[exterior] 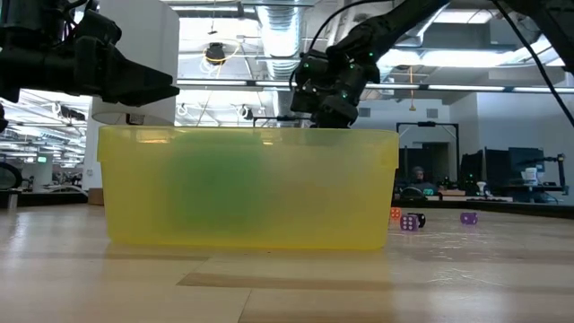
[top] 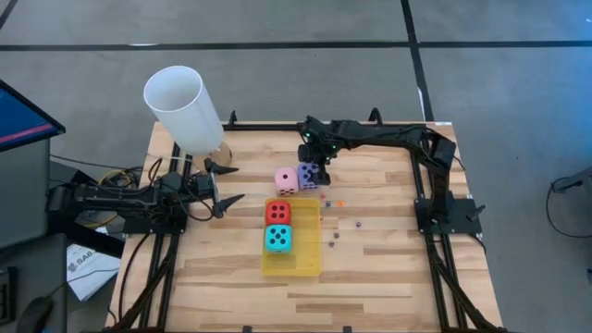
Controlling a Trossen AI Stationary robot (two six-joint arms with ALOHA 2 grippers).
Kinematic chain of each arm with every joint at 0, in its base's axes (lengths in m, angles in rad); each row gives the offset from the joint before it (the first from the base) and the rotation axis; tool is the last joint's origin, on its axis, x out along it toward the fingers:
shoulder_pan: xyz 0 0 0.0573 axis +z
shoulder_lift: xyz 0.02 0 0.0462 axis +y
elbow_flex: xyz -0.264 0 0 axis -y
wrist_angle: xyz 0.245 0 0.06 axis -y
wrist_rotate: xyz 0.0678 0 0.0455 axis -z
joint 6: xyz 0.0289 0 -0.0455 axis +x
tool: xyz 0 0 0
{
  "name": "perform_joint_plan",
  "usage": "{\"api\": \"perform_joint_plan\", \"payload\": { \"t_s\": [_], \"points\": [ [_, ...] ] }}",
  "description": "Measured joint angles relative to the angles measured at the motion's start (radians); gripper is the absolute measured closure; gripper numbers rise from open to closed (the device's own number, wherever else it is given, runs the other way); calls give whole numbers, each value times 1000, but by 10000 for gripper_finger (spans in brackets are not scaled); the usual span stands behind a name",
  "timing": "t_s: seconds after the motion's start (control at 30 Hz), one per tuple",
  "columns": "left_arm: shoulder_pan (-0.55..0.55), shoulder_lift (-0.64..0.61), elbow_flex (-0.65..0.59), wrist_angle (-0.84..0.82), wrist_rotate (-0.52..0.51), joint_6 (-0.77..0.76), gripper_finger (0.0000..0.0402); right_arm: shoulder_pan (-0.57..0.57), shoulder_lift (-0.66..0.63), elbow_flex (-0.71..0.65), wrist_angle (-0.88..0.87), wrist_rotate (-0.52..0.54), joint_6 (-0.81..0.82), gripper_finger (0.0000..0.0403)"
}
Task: Pick & Place Dice
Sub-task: Put the violet die into the yellow bin
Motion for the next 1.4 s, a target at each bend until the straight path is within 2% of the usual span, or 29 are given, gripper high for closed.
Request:
{"api": "perform_joint_plan", "payload": {
  "t_s": [0.47,0.77,1.4],
  "points": [
    [0,0,0,0,0,0,9,1,-4,-41,52,-5,8,21],
    [0,0,0,0,0,0,9,3,-2,-43,72,36,7,21],
    [0,0,0,0,0,0,9,-16,5,20,18,42,-18,21]
  ]
}}
